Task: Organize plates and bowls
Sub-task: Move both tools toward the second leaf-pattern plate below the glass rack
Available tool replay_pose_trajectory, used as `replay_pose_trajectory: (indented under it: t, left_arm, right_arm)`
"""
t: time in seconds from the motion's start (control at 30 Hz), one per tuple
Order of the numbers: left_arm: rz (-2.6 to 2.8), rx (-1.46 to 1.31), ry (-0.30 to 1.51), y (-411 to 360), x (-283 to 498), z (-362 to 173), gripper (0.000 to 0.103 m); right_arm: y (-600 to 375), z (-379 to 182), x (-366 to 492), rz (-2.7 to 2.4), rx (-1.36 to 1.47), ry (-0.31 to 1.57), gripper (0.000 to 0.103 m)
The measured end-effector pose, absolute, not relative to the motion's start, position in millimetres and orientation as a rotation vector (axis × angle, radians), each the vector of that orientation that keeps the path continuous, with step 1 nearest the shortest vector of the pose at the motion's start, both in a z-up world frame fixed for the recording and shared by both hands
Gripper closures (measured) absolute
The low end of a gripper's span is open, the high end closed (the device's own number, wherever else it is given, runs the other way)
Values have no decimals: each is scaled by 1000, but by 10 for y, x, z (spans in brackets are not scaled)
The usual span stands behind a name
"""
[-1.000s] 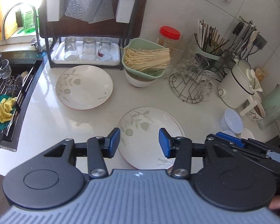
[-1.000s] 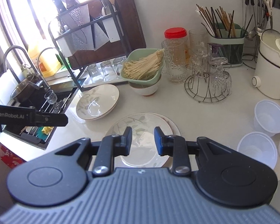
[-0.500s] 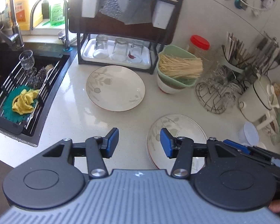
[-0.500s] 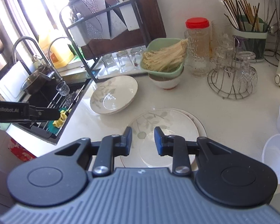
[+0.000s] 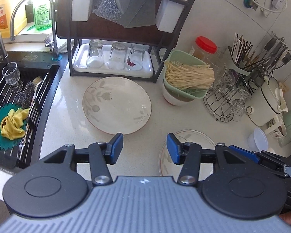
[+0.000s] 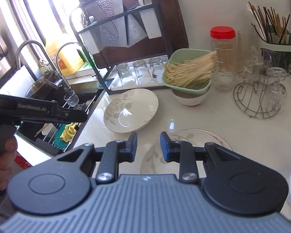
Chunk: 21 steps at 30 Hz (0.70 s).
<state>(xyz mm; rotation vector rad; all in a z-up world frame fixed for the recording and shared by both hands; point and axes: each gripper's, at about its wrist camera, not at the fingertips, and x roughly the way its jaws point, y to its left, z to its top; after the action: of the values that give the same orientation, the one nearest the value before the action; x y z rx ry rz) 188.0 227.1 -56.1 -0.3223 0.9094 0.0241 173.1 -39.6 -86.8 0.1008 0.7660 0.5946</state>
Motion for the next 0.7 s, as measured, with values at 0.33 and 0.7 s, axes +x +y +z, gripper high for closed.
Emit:
replay_pose_trajectory:
  t: [0.33,0.7]
  left_arm:
    - [-4,-337,897,2734,2139,-681,47]
    - [28,-388,930,3320,2298,-915,47]
  right_arm:
    - [-53,-881,1890,560,88,787,73]
    - [494,-923,2138,598,24,810,73]
